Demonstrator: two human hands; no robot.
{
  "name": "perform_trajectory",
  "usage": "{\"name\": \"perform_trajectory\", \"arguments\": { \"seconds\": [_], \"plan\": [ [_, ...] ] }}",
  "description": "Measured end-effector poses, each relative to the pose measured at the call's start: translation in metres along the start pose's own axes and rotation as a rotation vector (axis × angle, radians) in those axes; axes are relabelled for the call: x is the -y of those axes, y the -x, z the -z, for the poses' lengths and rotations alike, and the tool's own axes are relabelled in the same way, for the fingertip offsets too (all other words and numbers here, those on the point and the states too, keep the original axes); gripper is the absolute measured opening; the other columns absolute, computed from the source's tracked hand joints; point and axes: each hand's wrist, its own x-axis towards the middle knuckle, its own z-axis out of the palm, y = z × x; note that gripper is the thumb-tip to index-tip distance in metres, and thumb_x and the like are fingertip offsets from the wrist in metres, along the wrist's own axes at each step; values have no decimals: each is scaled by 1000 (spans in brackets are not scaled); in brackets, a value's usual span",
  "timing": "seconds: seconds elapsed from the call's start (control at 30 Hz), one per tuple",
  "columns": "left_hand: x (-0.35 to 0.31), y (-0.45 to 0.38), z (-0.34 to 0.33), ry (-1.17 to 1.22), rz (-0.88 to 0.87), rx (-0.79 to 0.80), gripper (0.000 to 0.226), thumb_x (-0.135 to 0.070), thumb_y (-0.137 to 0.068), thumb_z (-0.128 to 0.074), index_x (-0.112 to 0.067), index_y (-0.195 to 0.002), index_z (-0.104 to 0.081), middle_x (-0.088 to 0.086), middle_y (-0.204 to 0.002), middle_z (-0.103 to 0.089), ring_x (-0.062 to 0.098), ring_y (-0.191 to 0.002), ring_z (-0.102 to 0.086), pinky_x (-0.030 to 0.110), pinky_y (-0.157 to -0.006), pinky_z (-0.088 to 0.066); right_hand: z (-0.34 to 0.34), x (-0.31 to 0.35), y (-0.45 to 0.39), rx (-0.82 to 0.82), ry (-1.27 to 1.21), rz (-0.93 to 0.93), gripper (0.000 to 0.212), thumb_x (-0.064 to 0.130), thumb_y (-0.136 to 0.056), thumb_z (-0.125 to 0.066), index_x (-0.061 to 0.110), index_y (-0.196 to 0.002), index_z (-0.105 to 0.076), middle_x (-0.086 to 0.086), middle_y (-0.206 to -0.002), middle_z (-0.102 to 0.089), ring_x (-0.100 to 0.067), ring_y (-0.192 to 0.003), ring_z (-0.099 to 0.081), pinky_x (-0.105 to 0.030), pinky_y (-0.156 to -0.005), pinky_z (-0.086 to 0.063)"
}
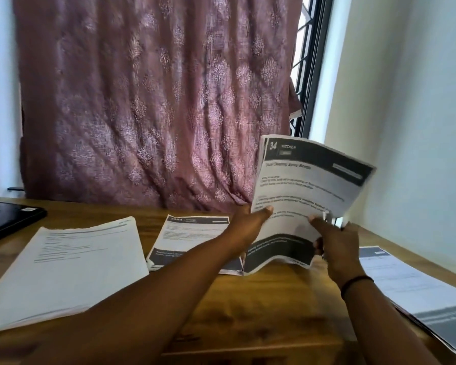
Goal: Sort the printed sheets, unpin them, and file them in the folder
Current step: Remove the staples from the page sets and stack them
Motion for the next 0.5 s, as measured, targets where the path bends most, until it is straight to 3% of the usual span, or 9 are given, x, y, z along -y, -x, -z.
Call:
{"name": "perform_trajectory", "arguments": {
  "seconds": [0.13,0.23,0.33,0.4,0.47,0.5],
  "plan": [
    [2,7,-3,-148,-46,74,33,-33,-99,-49,-18,-126,-59,4,-124,-64,22,-113,-60,42,-104,-45,-3,5,-2,-144,-97,36,22,26,-85,-71,15,-101,-59,-7,-83,-64,-16,-62,-57,-19,-43,-47],
    [-14,15,2,-139,-69,115,35,-31,-99,-48,-16,-128,-57,-2,-119,-62,17,-109,-60,34,-101,-45,-9,33,-11,-182,-170,185,16,26,-85,-72,24,-88,-56,-1,-76,-60,-8,-52,-55,-15,-40,-44],
    [-37,26,28,-83,-89,141,19,-19,-95,-55,-20,-113,-63,-1,-110,-69,16,-99,-66,35,-92,-52,-18,59,-15,-65,-96,329,19,26,-84,-73,26,-82,-54,1,-67,-56,-3,-41,-51,-17,-39,-44],
    [-54,30,57,4,-126,60,13,-10,-92,-58,-17,-102,-62,0,-96,-74,20,-91,-70,39,-82,-58,-27,69,-19,41,28,401,18,27,-83,-73,20,-84,-57,3,-63,-57,-2,-41,-52,-18,-39,-44],
    [-71,34,89,43,-195,-28,28,0,-88,-59,-18,-109,-55,2,-95,-72,23,-85,-72,42,-71,-61,-39,72,-22,149,147,428,20,27,-83,-74,15,-85,-57,7,-58,-59,-1,-40,-52,-18,-39,-44],
    [-76,37,103,10,-226,-40,46,4,-86,-61,-24,-120,-49,2,-101,-69,21,-83,-72,41,-65,-61,-47,71,-24,205,197,423,20,26,-83,-74,15,-83,-57,6,-57,-58,-1,-39,-51,-18,-38,-43]
  ]
}}
